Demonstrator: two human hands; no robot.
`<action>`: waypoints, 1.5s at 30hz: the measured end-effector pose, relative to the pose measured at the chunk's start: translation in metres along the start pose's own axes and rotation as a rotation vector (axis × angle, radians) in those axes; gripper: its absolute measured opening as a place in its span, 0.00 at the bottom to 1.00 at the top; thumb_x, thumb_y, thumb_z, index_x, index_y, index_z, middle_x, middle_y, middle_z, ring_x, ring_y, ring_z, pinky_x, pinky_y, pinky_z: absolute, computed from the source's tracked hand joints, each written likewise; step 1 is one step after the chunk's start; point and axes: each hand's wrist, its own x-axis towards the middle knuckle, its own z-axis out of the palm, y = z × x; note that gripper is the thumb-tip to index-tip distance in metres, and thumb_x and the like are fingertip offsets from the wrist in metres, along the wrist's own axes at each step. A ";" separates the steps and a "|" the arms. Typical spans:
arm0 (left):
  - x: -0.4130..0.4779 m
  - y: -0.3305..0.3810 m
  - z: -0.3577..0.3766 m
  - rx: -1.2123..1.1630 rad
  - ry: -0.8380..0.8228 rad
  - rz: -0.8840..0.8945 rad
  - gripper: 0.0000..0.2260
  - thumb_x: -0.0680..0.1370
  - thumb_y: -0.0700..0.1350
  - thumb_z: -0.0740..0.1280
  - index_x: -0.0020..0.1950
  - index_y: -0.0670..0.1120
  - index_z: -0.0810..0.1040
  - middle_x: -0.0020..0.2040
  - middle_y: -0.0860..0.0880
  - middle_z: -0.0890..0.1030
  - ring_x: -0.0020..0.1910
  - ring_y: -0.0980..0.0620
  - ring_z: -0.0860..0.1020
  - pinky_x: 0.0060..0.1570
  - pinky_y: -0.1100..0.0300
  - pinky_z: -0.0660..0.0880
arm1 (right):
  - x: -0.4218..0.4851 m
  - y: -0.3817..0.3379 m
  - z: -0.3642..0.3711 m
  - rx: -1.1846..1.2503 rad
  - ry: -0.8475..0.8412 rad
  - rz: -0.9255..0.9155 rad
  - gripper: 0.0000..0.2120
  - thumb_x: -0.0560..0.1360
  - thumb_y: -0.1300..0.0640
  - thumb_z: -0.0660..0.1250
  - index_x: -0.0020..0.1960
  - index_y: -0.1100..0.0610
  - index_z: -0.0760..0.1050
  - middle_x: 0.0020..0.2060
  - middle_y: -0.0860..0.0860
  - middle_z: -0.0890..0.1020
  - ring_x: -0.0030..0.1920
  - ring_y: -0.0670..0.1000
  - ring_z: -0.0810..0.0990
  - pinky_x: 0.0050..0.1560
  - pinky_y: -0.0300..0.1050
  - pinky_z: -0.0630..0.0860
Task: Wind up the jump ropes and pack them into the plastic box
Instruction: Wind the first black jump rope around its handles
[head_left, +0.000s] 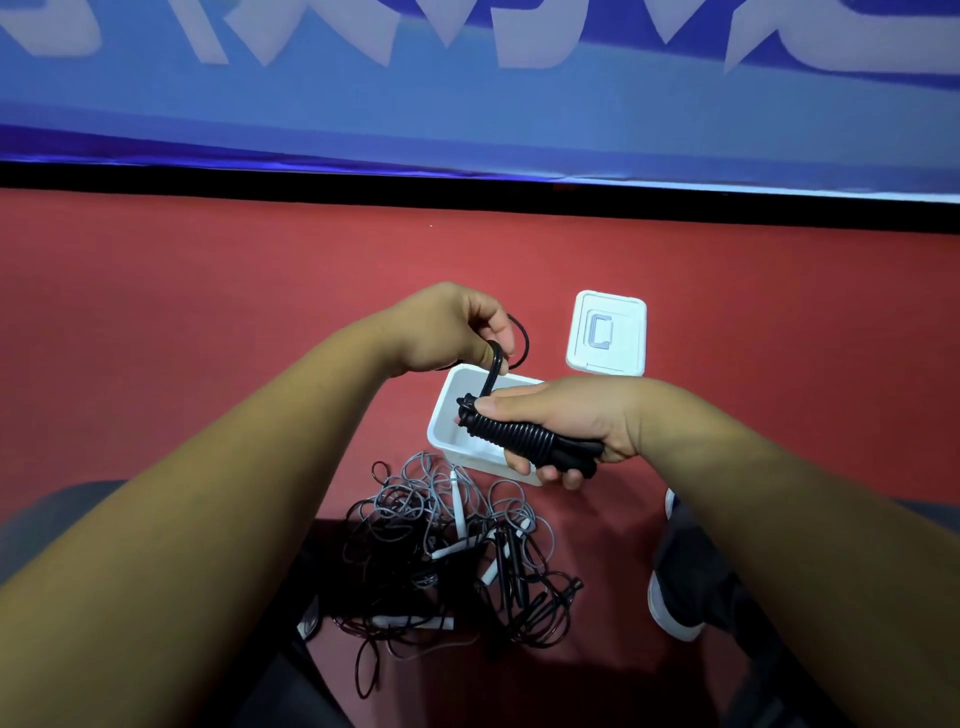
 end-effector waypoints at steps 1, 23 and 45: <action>0.001 0.000 0.001 -0.009 0.019 0.006 0.10 0.73 0.29 0.74 0.49 0.42 0.84 0.44 0.44 0.86 0.31 0.61 0.79 0.31 0.71 0.70 | 0.001 0.001 -0.001 -0.007 0.025 -0.002 0.19 0.80 0.31 0.64 0.56 0.46 0.75 0.36 0.53 0.80 0.30 0.50 0.75 0.29 0.38 0.68; -0.004 -0.003 -0.015 -0.302 -0.055 -0.068 0.16 0.73 0.26 0.74 0.56 0.41 0.82 0.47 0.45 0.86 0.45 0.50 0.84 0.52 0.56 0.82 | 0.005 0.001 -0.024 0.373 0.418 -0.129 0.28 0.76 0.23 0.62 0.63 0.43 0.76 0.46 0.54 0.80 0.34 0.50 0.78 0.36 0.43 0.74; -0.007 0.005 -0.002 -0.362 -0.128 -0.022 0.16 0.88 0.53 0.58 0.54 0.43 0.78 0.39 0.46 0.76 0.32 0.51 0.66 0.33 0.57 0.65 | -0.002 -0.010 -0.028 0.620 0.449 -0.181 0.33 0.73 0.24 0.64 0.49 0.56 0.80 0.34 0.51 0.75 0.28 0.53 0.72 0.33 0.42 0.68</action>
